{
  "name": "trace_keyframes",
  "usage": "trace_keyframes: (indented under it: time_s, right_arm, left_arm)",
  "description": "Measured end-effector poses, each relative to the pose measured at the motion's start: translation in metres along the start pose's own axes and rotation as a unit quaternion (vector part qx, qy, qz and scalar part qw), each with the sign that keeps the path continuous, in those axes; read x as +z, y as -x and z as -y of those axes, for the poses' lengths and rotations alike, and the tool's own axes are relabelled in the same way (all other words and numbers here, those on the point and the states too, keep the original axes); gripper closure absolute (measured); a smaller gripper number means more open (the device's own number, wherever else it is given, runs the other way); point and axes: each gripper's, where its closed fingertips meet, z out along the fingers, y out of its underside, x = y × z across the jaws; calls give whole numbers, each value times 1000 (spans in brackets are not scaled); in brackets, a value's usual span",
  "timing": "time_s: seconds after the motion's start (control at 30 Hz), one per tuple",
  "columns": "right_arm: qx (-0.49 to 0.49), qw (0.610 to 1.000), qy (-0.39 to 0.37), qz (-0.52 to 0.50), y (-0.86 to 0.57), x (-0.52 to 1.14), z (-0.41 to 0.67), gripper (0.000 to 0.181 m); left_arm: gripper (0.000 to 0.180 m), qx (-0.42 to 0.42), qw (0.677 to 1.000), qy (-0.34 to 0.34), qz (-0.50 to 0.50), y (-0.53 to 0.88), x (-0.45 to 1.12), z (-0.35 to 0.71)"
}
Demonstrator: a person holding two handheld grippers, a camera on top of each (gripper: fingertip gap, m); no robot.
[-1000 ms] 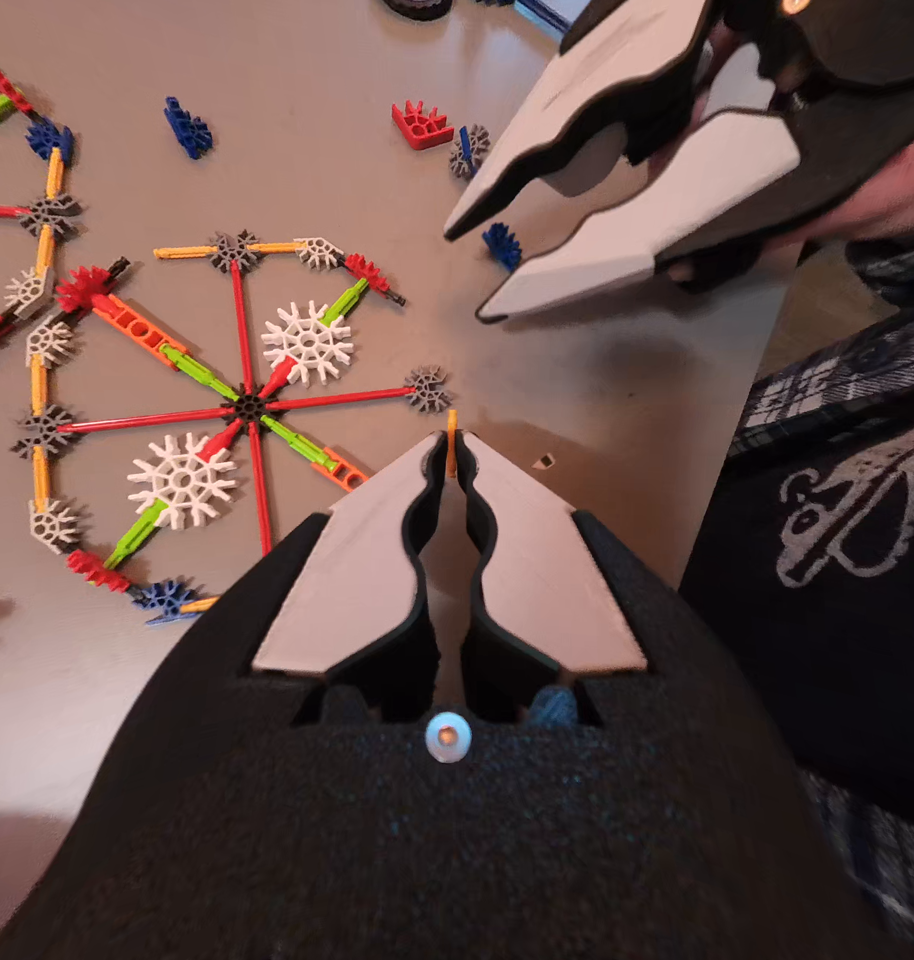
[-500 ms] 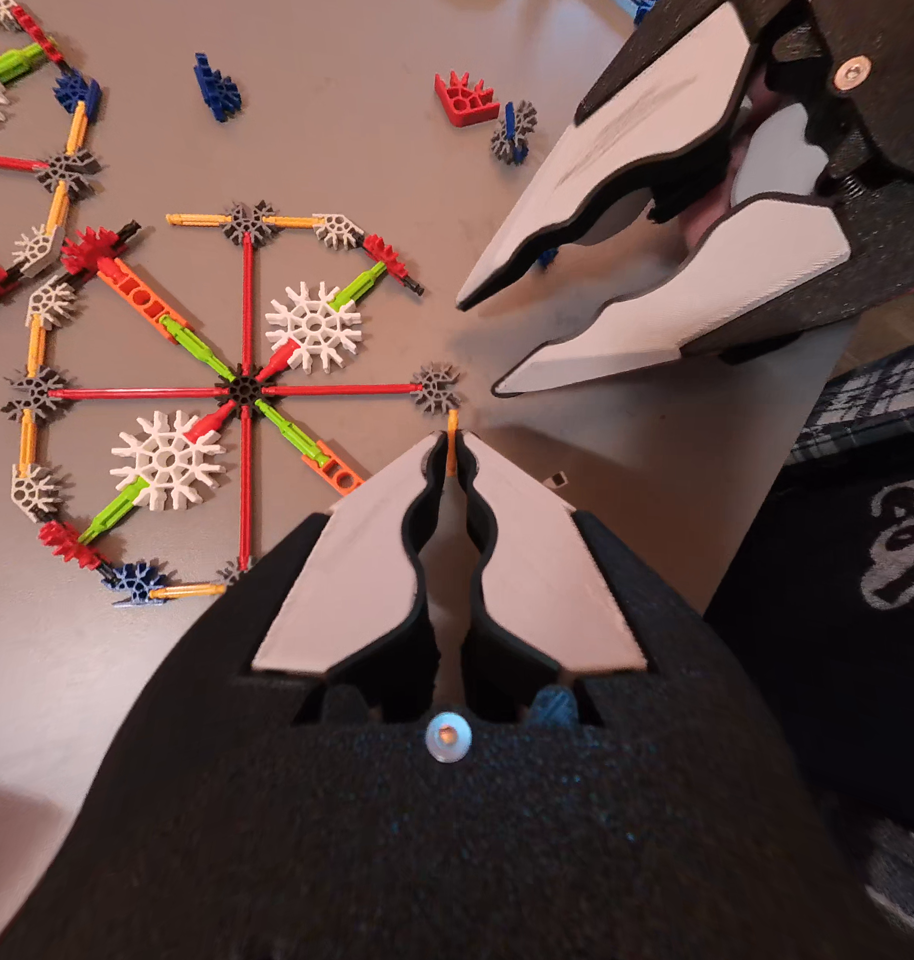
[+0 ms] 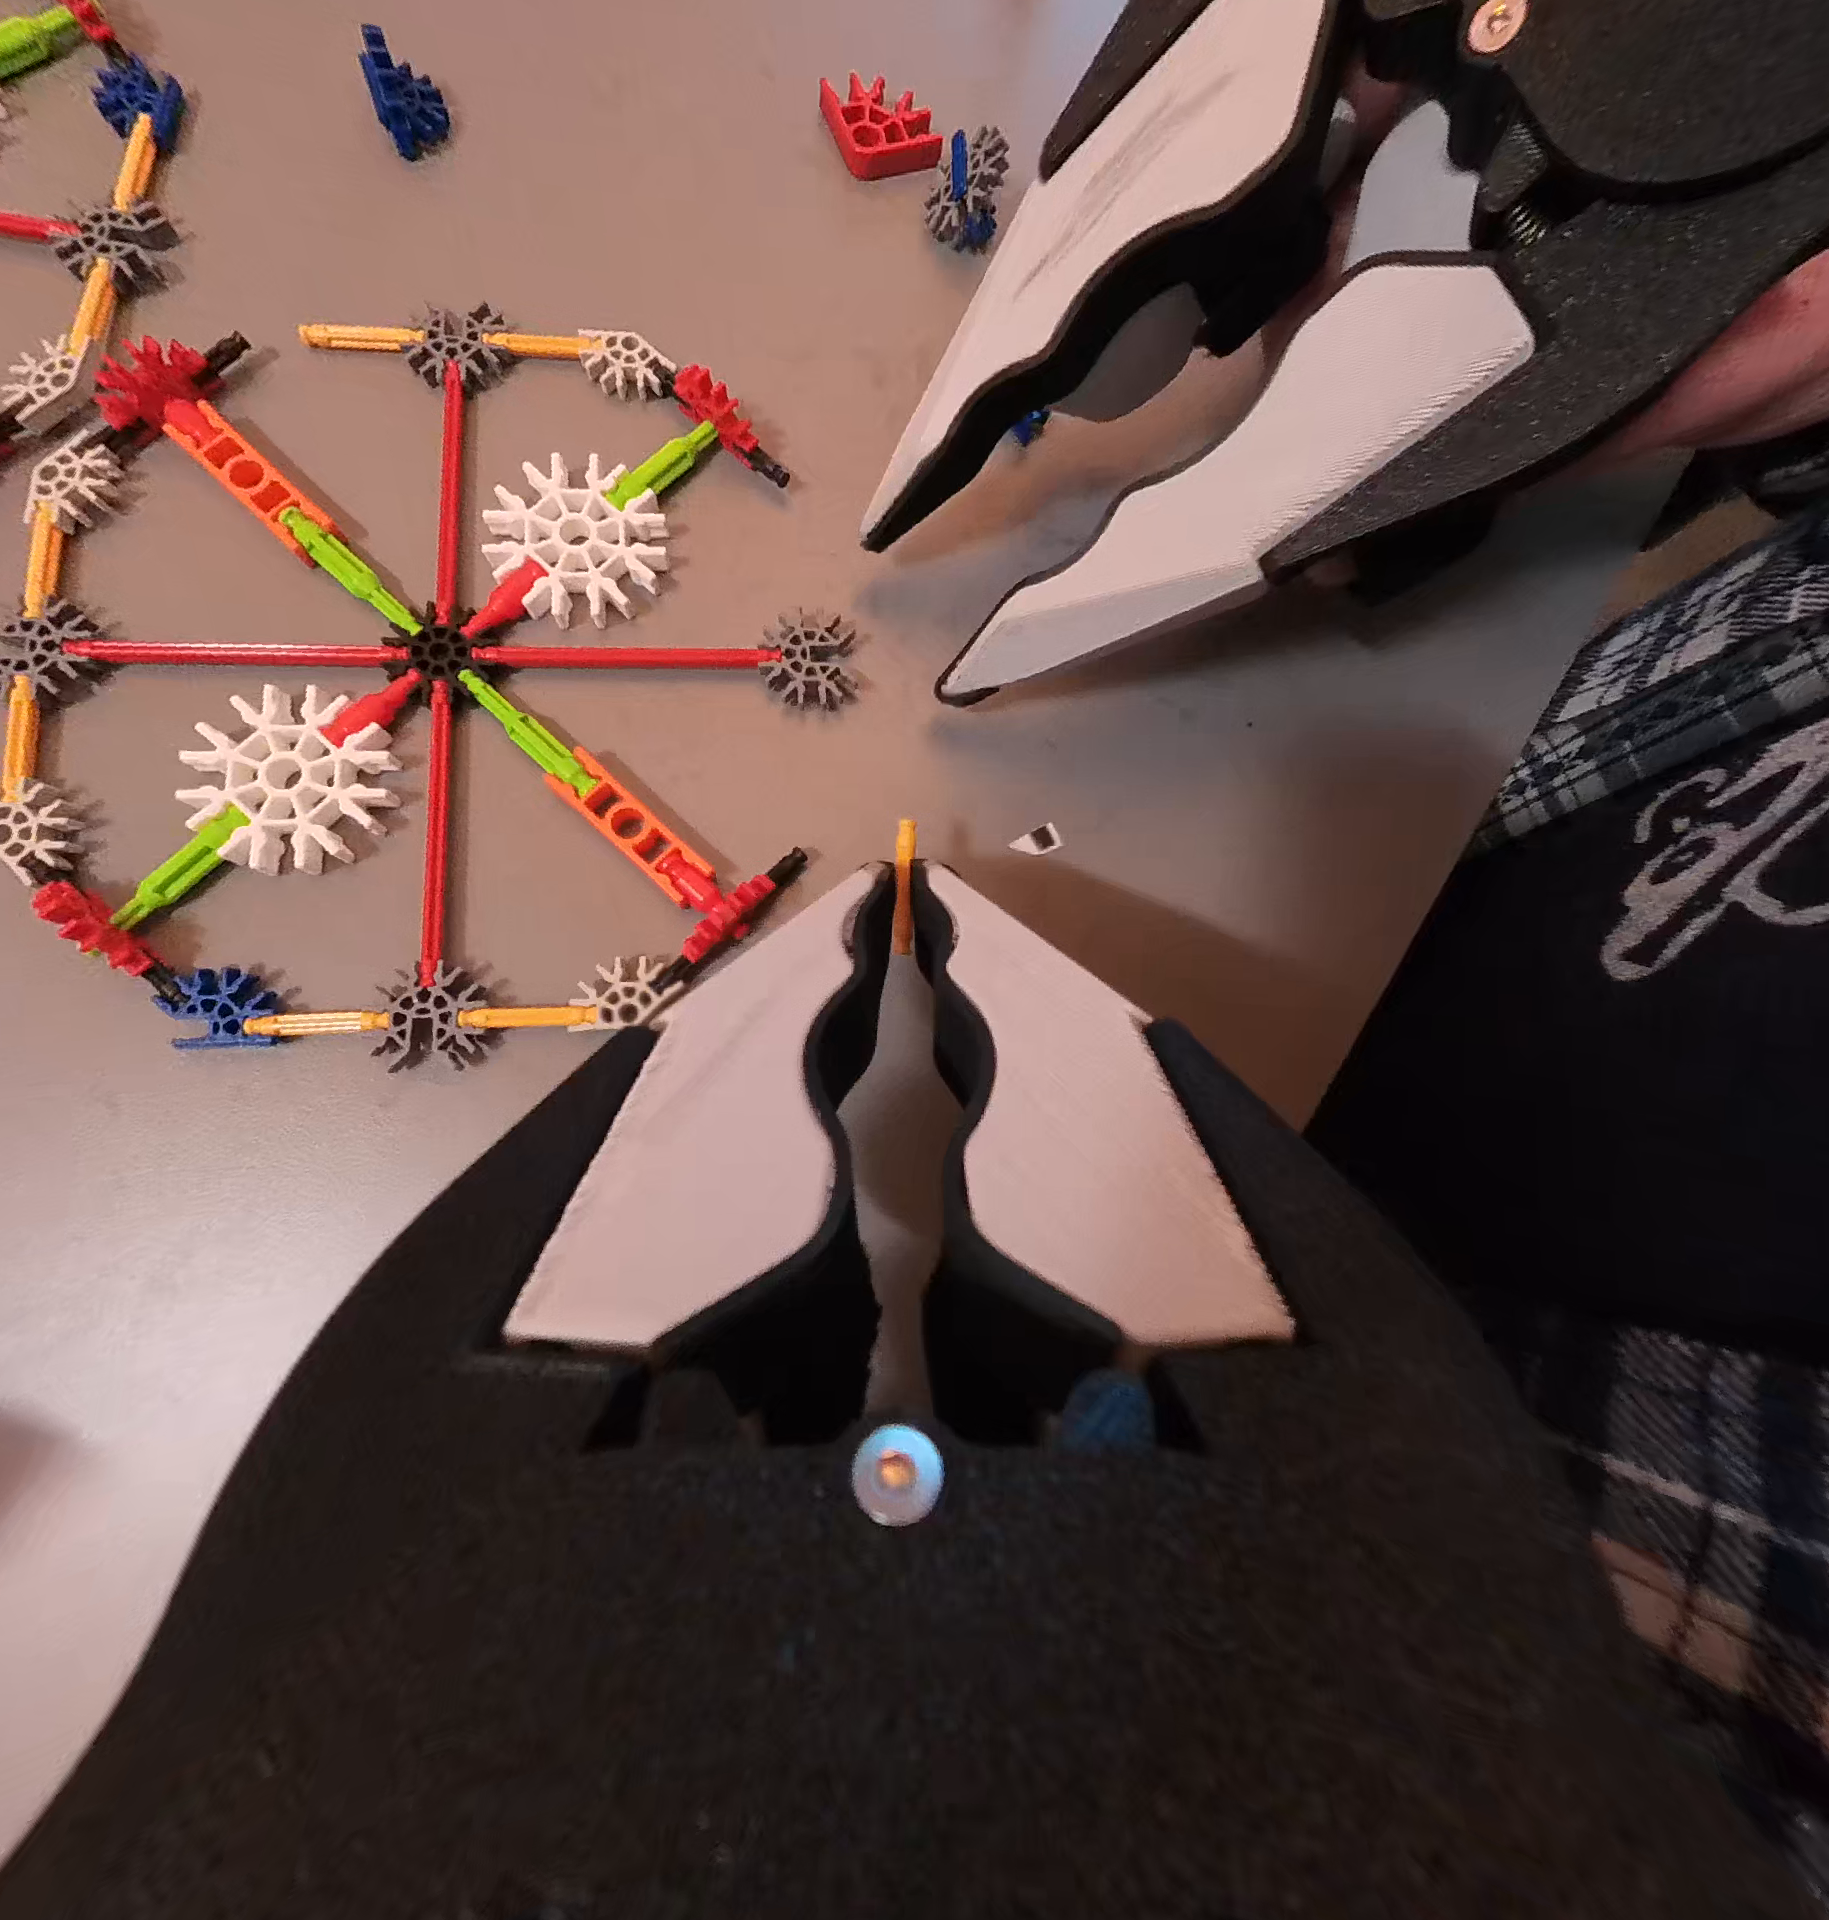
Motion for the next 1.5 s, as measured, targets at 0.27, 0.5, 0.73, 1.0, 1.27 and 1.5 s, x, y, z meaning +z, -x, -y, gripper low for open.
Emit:
trace_keyframes:
  time_s: [0.27,0.5,0.73,1.0,1.27,1.5]
  right_arm:
    - [8,1000,-2,10,0,0,1,150]
    - [14,1000,-1,15,0,1,2,150]
    - [18,1000,2,19,0,3,2,149]
    - [18,1000,2,19,-1,4,3,149]
    - [17,1000,3,18,-1,5,4,149]
    - [17,1000,3,19,-1,6,5,149]
  left_arm:
    - [179,0,1000,-7,1,-4,4,5]
    - [179,1,1000,-5,0,-6,7,7]
    - [179,1,1000,-5,2,-6,8,8]
    - [179,0,1000,-5,3,-6,9,8]
    - [179,1,1000,-5,3,-7,9,7]
    - [179,6,1000,-7,4,-7,10,9]
